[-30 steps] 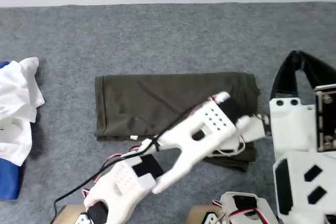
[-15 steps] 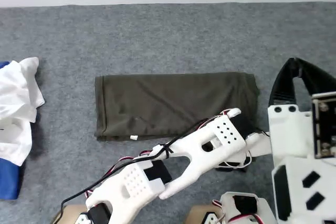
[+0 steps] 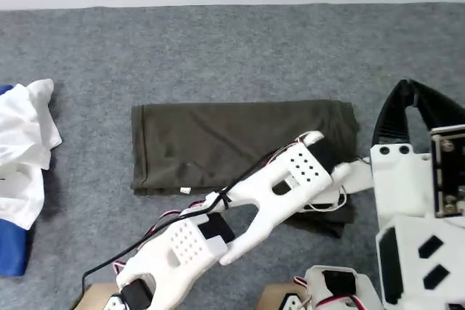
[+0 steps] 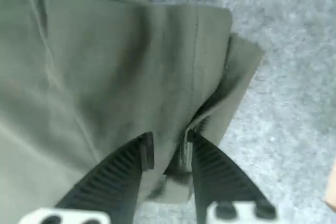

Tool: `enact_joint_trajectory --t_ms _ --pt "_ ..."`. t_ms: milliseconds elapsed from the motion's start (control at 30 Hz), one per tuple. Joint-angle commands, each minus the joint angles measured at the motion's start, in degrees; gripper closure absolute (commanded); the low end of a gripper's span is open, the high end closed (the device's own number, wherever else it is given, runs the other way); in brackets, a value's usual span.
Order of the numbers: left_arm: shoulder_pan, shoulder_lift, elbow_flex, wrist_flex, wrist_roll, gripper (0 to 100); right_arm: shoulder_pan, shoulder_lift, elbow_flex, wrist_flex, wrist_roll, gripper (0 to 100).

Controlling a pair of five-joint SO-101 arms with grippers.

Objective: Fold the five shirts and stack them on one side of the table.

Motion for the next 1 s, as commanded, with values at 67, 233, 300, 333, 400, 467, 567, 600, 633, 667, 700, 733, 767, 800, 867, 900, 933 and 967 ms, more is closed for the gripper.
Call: enact_joint_trajectory --t_ms 67,233,300,333,400,467,567,600,633,667,700,733,767,800,867,900,933,967 --pt "-0.1 2.1 -3.0 -0.9 -0.4 88 0.1 0.0 0.4 2.2 -0.3 98.0" --pt "-0.1 6.0 -3.7 -1.0 -0.4 88 0.1 -0.2 0.4 2.2 -0.3 98.0" --pt "-0.1 6.5 -6.5 0.3 -0.4 88 0.1 -0.2 0.4 2.2 -0.3 98.0" --pt "-0.1 6.8 -7.8 0.9 -0.4 88 0.1 -0.2 0.4 2.2 -0.3 98.0" --pt "-0.1 7.5 -10.4 1.9 -0.4 88 0.1 -0.2 0.4 2.2 -0.3 98.0" --pt "-0.1 8.6 -12.4 3.0 -0.4 88 0.1 -0.2 0.4 2.2 -0.3 98.0" --pt "-0.1 11.1 -14.2 4.0 -0.4 89 0.1 -0.2 0.4 2.2 -0.3 98.0" --pt "-0.1 11.8 -15.1 4.7 -0.4 90 0.1 -0.2 0.4 2.2 -0.3 98.0" --pt "-0.1 12.4 -16.0 5.2 -0.4 93 0.1 -0.2 0.4 2.2 -0.3 98.0" --pt "-0.1 12.9 -16.9 6.0 -0.4 95 0.1 -0.2 0.4 2.2 -0.3 98.0" --pt "-0.1 13.3 -18.2 6.6 -0.4 98 0.1 -0.2 0.4 2.2 -0.3 98.0" --pt "-0.1 13.5 -19.3 7.4 -0.4 99 0.1 -0.2 0.4 2.2 -0.3 98.0" --pt "-0.2 13.5 -20.4 8.0 -0.4 99 0.1 -0.2 0.4 2.2 -0.3 98.0" --pt "-0.4 13.5 -21.3 8.1 -0.4 99 0.1 -0.2 0.4 2.2 -0.3 98.0" --pt "-0.9 12.8 -22.8 8.1 -0.4 99 0.1 -0.2 0.4 2.2 -0.3 98.0" --pt "-1.1 12.2 -23.3 8.1 -0.4 99 0.1 -0.2 0.4 2.2 -0.3 98.0" --pt "-1.1 11.6 -23.6 8.1 -0.4 99 0.1 -0.2 0.4 2.2 -0.3 98.0" --pt "-1.2 11.1 -24.0 8.1 -0.4 99 0.1 -0.2 0.4 2.2 -0.3 98.0"
